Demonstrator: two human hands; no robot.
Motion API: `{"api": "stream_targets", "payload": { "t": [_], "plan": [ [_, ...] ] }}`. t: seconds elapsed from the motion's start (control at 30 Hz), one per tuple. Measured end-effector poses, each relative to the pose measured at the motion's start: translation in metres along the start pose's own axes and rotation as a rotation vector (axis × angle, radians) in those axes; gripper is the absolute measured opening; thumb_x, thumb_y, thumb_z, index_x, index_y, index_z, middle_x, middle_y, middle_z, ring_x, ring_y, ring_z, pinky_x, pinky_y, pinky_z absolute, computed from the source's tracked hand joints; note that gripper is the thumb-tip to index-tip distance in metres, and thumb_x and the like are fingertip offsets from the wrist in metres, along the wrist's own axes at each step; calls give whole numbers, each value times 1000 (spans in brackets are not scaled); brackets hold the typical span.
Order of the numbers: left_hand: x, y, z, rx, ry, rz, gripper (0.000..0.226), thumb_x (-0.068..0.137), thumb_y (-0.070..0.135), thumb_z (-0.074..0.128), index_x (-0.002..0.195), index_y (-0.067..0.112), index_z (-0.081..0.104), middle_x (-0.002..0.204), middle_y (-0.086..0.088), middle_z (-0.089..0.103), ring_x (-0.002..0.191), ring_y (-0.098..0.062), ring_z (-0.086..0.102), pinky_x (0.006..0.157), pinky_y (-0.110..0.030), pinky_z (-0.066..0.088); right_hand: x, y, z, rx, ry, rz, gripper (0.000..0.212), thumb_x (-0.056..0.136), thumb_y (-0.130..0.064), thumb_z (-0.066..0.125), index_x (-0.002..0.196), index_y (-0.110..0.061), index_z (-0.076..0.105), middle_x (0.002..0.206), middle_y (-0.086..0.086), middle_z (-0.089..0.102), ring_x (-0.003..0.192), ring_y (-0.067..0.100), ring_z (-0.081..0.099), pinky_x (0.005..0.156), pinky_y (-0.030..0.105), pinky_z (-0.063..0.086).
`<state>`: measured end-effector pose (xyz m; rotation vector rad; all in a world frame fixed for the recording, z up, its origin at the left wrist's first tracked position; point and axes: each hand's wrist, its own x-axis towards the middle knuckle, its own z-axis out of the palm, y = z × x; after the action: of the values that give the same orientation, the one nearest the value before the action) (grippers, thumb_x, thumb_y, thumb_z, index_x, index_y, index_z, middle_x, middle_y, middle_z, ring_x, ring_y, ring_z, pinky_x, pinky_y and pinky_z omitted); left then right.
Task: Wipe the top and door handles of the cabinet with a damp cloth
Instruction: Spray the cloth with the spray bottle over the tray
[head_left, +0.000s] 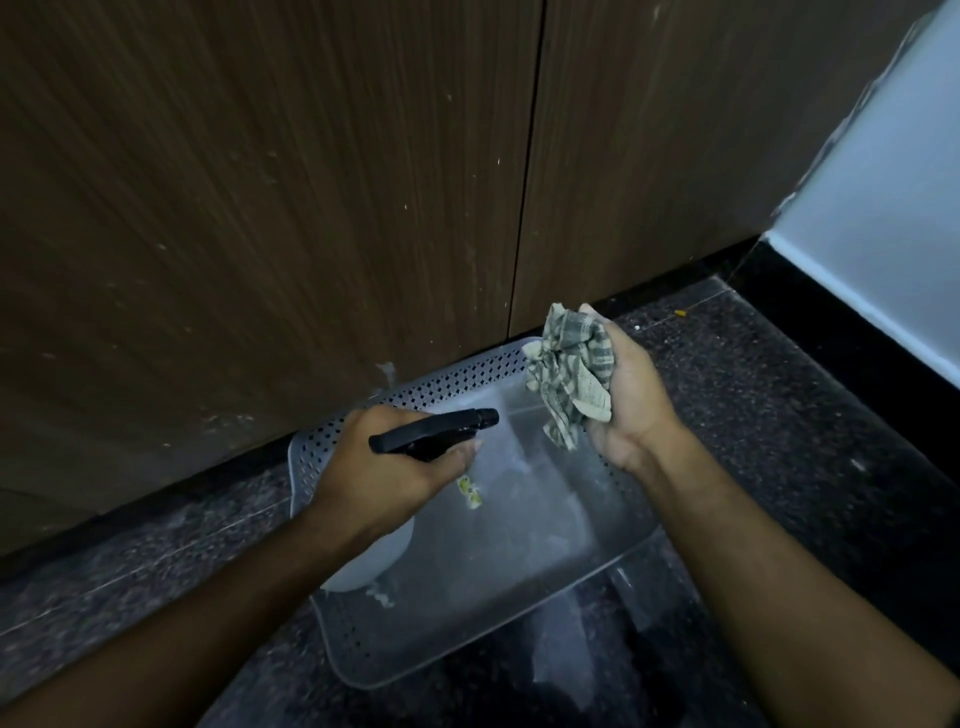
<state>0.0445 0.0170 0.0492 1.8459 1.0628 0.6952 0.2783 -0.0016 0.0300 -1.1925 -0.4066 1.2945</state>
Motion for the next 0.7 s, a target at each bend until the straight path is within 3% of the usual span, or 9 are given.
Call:
{"api": "stream_targets", "payload": {
  "t": [0.1, 0.17, 0.23, 0.33, 0.4, 0.47, 0.57, 0.7],
  "plan": [
    [-2, -1, 0, -18, 43, 0, 49, 69, 55, 69, 62, 6, 66, 48, -5, 53, 43, -21, 52, 44, -35, 43, 3, -1, 0, -4, -5, -22, 33, 95, -48, 60, 87, -23, 79, 95, 13, 75, 80, 25, 69, 86, 45, 51],
    [-3, -2, -1, -21, 59, 10, 32, 73, 50, 73, 69, 18, 73, 53, 1, 61, 45, -15, 57, 43, -28, 46, 3, 0, 0, -7, -2, -19, 33, 95, -48, 59, 88, -24, 79, 97, 13, 75, 82, 24, 70, 86, 44, 52],
    [-3, -1, -1, -16, 75, -7, 25, 77, 38, 78, 63, 19, 70, 48, 4, 58, 40, -6, 53, 41, -19, 41, 2, 3, -1, -6, 4, -2, 33, 95, -50, 59, 88, -24, 79, 95, 10, 76, 81, 22, 71, 82, 39, 55],
    [1, 1, 0, -43, 147, -68, 34, 78, 26, 79, 55, 6, 63, 47, -10, 53, 37, -9, 47, 40, -23, 38, 0, 8, -2, -18, 2, 19, 35, 93, -52, 61, 87, -22, 79, 92, 8, 76, 79, 21, 71, 76, 36, 57],
    [5, 6, -1, -99, 188, -64, 28, 80, 25, 78, 56, 16, 66, 44, -3, 53, 39, -7, 49, 42, -24, 39, -3, 10, -1, -27, -7, 31, 35, 92, -52, 62, 90, -21, 79, 97, 12, 76, 80, 22, 71, 74, 36, 58],
    [8, 11, -5, -143, 181, -71, 22, 80, 28, 76, 62, 19, 68, 46, 7, 56, 42, -6, 52, 46, -23, 43, -4, 11, 1, -42, -3, 32, 35, 93, -52, 62, 94, -20, 78, 103, 16, 75, 83, 24, 70, 78, 38, 58],
    [10, 11, -7, -160, 141, -113, 29, 81, 30, 76, 62, 9, 68, 49, -4, 59, 44, -19, 55, 49, -33, 48, -5, 9, 4, -47, 12, 29, 39, 94, -51, 62, 103, -16, 76, 110, 21, 74, 90, 29, 69, 86, 45, 55],
    [9, 9, -4, -143, 96, -181, 28, 80, 25, 77, 61, 8, 66, 46, -3, 56, 38, -16, 51, 45, -30, 43, -5, 8, 6, -38, 36, 32, 40, 95, -51, 62, 107, -15, 76, 116, 26, 71, 97, 33, 66, 97, 51, 52]
  ]
}}
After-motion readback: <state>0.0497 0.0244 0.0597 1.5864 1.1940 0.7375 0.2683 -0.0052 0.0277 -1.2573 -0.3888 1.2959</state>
